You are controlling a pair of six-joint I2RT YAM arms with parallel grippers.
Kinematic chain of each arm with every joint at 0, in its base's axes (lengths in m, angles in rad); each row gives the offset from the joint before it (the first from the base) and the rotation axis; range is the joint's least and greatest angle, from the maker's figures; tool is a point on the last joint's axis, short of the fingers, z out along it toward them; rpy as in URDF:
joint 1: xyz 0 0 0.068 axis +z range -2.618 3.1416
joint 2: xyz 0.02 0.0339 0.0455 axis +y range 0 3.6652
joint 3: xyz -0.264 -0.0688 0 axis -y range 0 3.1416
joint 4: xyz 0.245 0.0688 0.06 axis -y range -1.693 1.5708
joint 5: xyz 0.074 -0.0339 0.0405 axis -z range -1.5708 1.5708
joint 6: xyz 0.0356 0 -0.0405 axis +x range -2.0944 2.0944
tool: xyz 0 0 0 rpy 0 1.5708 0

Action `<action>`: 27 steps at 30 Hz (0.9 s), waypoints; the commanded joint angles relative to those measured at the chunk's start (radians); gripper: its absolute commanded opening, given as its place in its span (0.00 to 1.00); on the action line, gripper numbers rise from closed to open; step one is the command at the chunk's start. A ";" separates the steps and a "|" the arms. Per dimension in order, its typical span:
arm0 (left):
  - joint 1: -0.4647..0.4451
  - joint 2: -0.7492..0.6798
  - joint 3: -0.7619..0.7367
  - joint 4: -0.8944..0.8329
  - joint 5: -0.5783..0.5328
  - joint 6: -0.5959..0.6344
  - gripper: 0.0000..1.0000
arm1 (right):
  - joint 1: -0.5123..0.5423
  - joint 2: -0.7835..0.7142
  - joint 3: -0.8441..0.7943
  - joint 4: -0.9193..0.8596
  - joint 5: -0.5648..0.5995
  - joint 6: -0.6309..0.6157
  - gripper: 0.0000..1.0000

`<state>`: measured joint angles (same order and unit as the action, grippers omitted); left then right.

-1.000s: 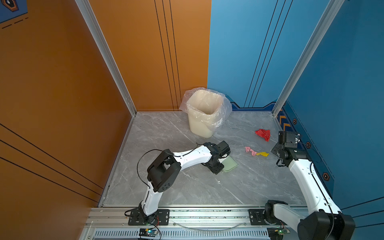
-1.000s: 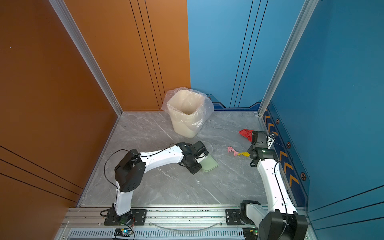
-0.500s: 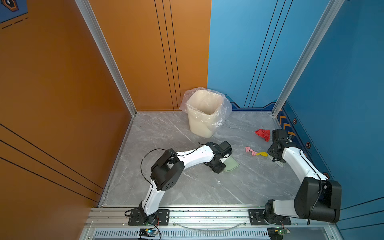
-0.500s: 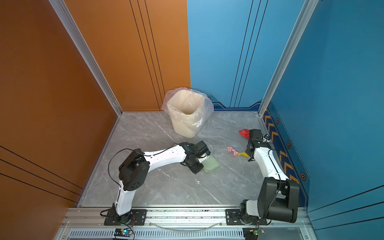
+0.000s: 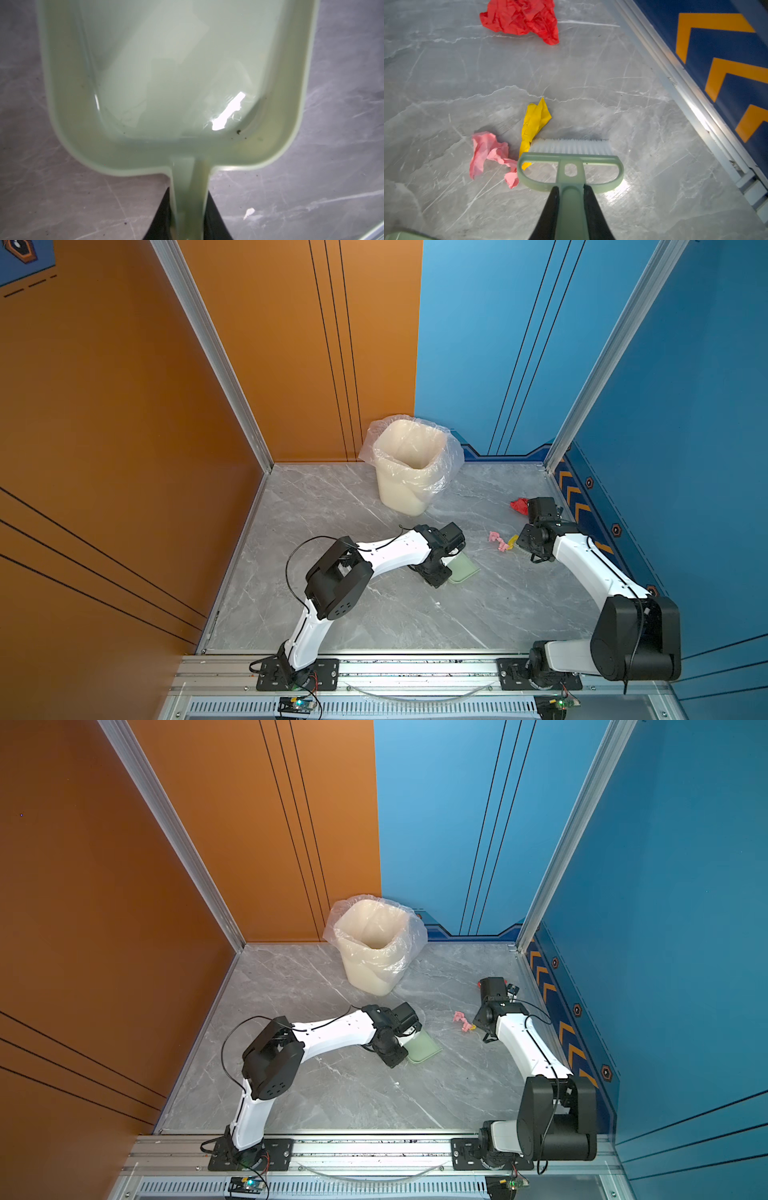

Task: Sweep away the paper scraps from the table
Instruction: 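Move the right brush toward the pink and yellow scraps near the red scrap, then sweep the pink scrap toward the dustpan with the right brush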

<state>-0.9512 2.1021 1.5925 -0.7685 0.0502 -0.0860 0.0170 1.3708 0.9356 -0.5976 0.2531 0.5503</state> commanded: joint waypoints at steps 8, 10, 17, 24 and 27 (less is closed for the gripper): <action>-0.010 0.027 0.047 -0.021 0.005 0.015 0.00 | 0.043 -0.061 0.025 -0.051 -0.075 -0.148 0.00; -0.009 0.026 0.048 -0.021 0.004 0.015 0.00 | 0.037 -0.088 0.022 -0.049 -0.037 -0.138 0.00; -0.010 0.033 0.050 -0.027 0.005 0.012 0.00 | -0.051 -0.126 -0.010 0.065 0.001 0.032 0.00; -0.010 0.030 0.047 -0.029 -0.001 0.012 0.00 | -0.067 -0.043 0.008 0.118 0.015 0.109 0.00; -0.010 0.032 0.050 -0.029 0.002 0.009 0.00 | -0.064 0.011 0.031 0.108 -0.026 0.105 0.00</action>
<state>-0.9512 2.1208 1.6176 -0.7681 0.0532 -0.0860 -0.0471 1.3403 0.9367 -0.4965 0.2413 0.6235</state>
